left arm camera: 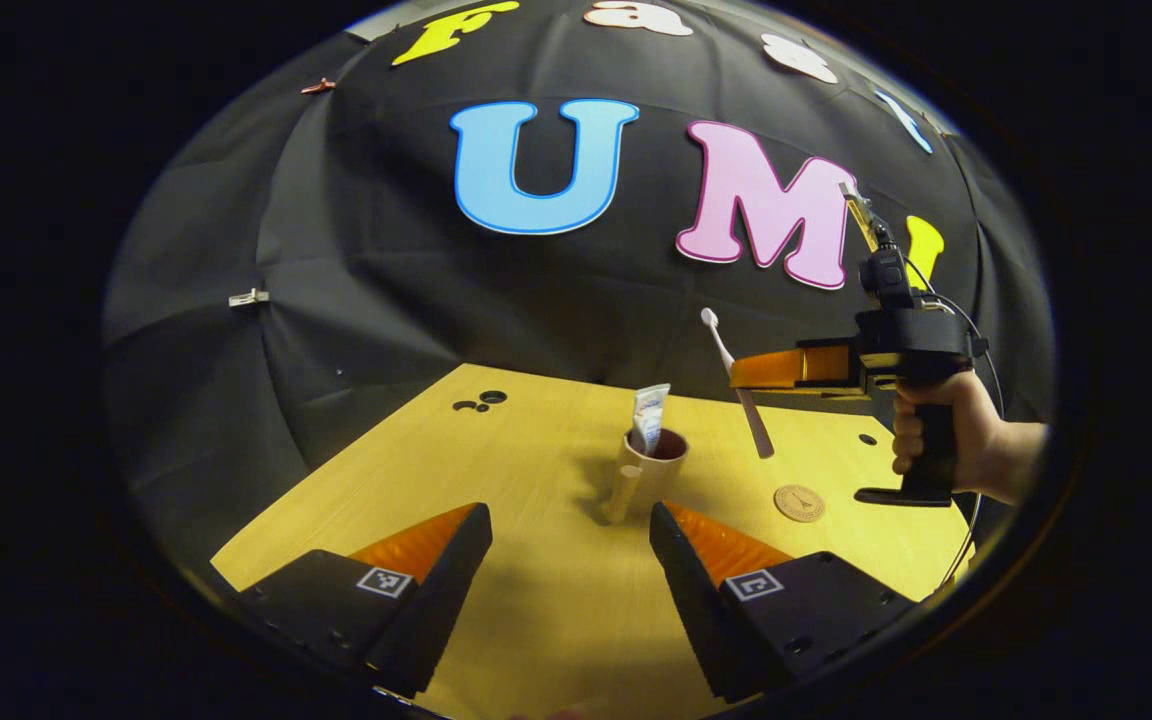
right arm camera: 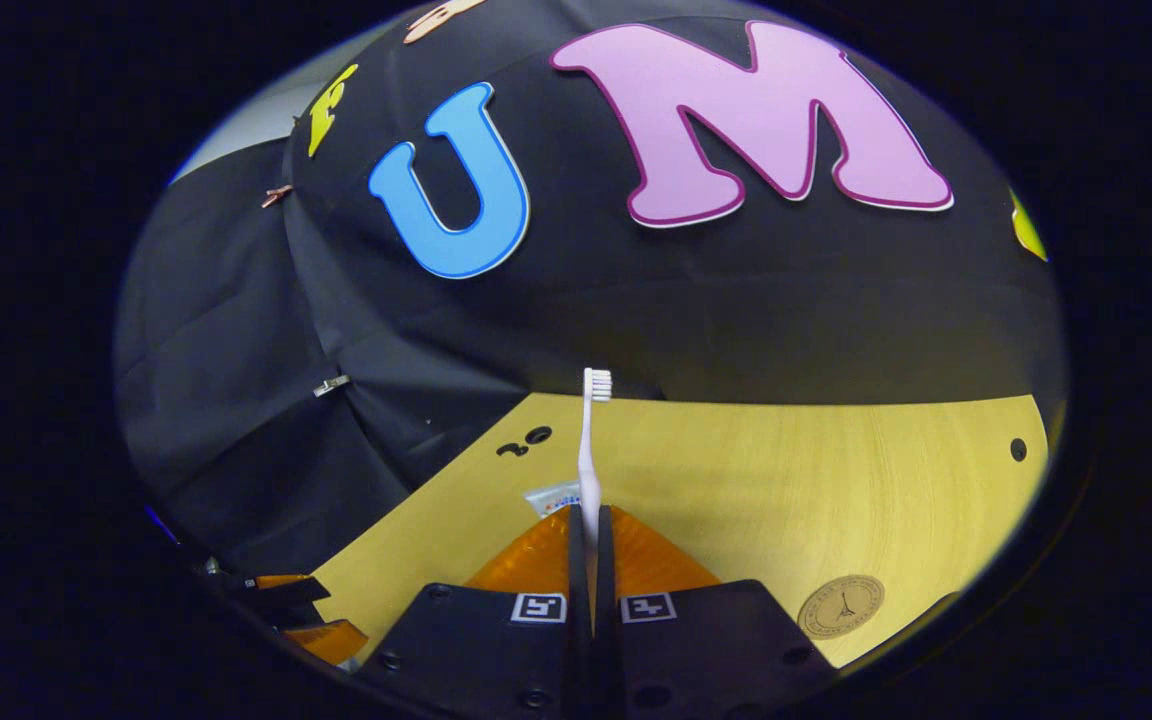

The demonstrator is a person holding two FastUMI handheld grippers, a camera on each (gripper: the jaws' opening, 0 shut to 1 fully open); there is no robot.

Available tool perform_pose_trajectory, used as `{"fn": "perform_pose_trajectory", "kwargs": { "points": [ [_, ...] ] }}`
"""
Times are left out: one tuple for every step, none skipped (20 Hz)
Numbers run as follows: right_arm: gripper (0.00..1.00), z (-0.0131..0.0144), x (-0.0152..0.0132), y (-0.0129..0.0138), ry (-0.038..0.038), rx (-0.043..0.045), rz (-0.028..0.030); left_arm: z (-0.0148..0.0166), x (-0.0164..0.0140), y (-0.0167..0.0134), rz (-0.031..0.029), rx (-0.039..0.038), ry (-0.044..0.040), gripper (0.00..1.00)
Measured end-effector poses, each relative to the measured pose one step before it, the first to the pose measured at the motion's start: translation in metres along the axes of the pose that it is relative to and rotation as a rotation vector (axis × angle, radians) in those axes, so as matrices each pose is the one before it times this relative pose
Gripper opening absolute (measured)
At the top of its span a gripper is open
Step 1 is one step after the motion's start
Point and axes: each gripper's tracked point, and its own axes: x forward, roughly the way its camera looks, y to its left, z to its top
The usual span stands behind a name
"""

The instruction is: Put the toothbrush and toothpaste on the desktop into the cup, then pick up the cup and place it on the coaster on the desktop.

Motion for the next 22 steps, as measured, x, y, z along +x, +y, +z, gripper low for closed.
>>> {"fn": "perform_pose_trajectory", "kwargs": {
  "points": [
    [0.05, 0.00135, 0.00679, 0.0022, -0.01421, -0.00787, 0.0011, -0.00081, -0.00153, 0.00704, 0.01308, -0.0055, 0.00139, 0.98],
    [0.05, 0.00196, 0.00631, 0.00069, -0.01709, -0.00566, -0.00074, -0.001, -0.00143, 0.00722, 0.01351, -0.00587, -0.00013, 0.98],
    [0.05, 0.00189, 0.00638, 0.00161, -0.01752, -0.00442, -0.00101, -0.00004, -0.00065, 0.00655, 0.01211, -0.00296, -0.00633, 0.98],
    [0.05, -0.00046, 0.00407, 0.00047, -0.01719, -0.00411, 0.00019, 0.00009, -0.00009, 0.00398, 0.00537, 0.00171, -0.00735, 0.98],
    [0.05, 0.00081, 0.00673, -0.00005, -0.01748, -0.0097, -0.00155, 0.00052, 0.00039, 0.00347, 0.0035, 0.00503, -0.00816, 0.97],
    [0.05, 0.00072, 0.00645, -0.00164, -0.01727, -0.01068, -0.00536, -0.00226, 0.00153, 0.00379, 0.00206, 0.00549, -0.00508, 0.97],
    [0.05, -0.00026, 0.00377, -0.00084, -0.01881, -0.00206, -0.00066, -0.00166, 0.00093, 0.00231, -0.00031, 0.00287, -0.00023, 0.97],
    [0.05, -0.00054, 0.00459, -0.00082, -0.01531, 0.00775, 0.00159, -0.00478, 0.00256, 0.00104, -0.00231, -0.00107, 0.0034, 0.97],
    [0.05, -0.00152, 0.00348, -0.00201, -0.01841, 0.00898, -0.00766, -0.00562, 0.00157, 0.00076, 0.00008, -0.0035, 0.00277, 0.97],
    [0.05, -0.00212, 0.00319, -0.00528, -0.01694, 0.00631, -0.01439, -0.00352, 0.00158, 0.00046, 0.00075, -0.00508, -0.00091, 0.97],
    [0.05, -0.0024, 0.002, -0.00278, -0.01696, 0.01151, -0.00721, -0.00383, 0.00286, -0.00012, 0.00182, -0.00584, -0.00407, 0.97],
    [0.05, -0.00196, 0.00141, -0.00061, -0.01869, 0.01077, -0.00136, -0.00191, 0.00084, 0.00018, 0.00424, -0.00371, -0.0112, 0.97],
    [0.05, -0.00212, 0.00125, -0.00256, -0.01624, 0.00246, -0.00587, -0.00314, 0.00129, -0.00096, -0.00239, -0.00171, -0.01109, 0.97],
    [0.05, -0.00349, 0.00198, -0.00032, -0.01073, 0.00329, -0.00088, -0.00348, 0.00097, -0.00159, -0.00614, 0.00038, -0.00329, 0.97],
    [0.05, -0.00254, 0.00197, 0.00154, -0.01118, 0.01128, 0.00433, -0.00457, 0.00125, 0.00051, -0.00237, 0.00225, 0.00031, 0.97],
    [0.05, -0.00061, 0.00129, 0.00037, -0.01747, 0.01153, -0.00148, -0.00307, 0.00137, 0.00054, -0.00279, 0.00172, 0.00303, 0.97],
    [0.05, 0.00214, 0.00153, -0.00134, -0.02987, 0.00625, -0.01131, -0.00282, 0.00096, 0.00181, 0.00264, -0.00097, 0.00046, 0.97],
    [0.05, 0.00241, 0.00042, -0.00004, -0.0319, 0.00221, -0.00708, -0.00166, 0.00002, 0.0017, 0.00192, -0.00464, -0.00015, 0.97],
    [0.05, 0.00015, 0.00219, -0.0005, -0.01946, -0.00724, -0.00602, -0.00191, 0.00123, 0.00222, 0.00486, -0.00631, -0.00182, 0.97],
    [0.05, -0.00605, -0.00008, -0.00085, 0.00164, -0.0111, -0.00533, -0.00293, 0.00063, 0.00201, 0.00584, -0.00668, -0.00022, 0.97],
    [0.05, -0.00577, 0.00042, -0.00055, 0.00839, -0.00322, -0.00191, -0.00255, -0.00013, 0.00255, 0.00626, -0.00646, 0.00071, 0.97],
    [0.05, -0.00513, 0.00145, 0.00014, 0.00112, 0.00075, -0.00145, -0.00267, -0.00044, 0.00312, 0.00744, -0.00528, 0.00127, 0.97]
  ]
}}
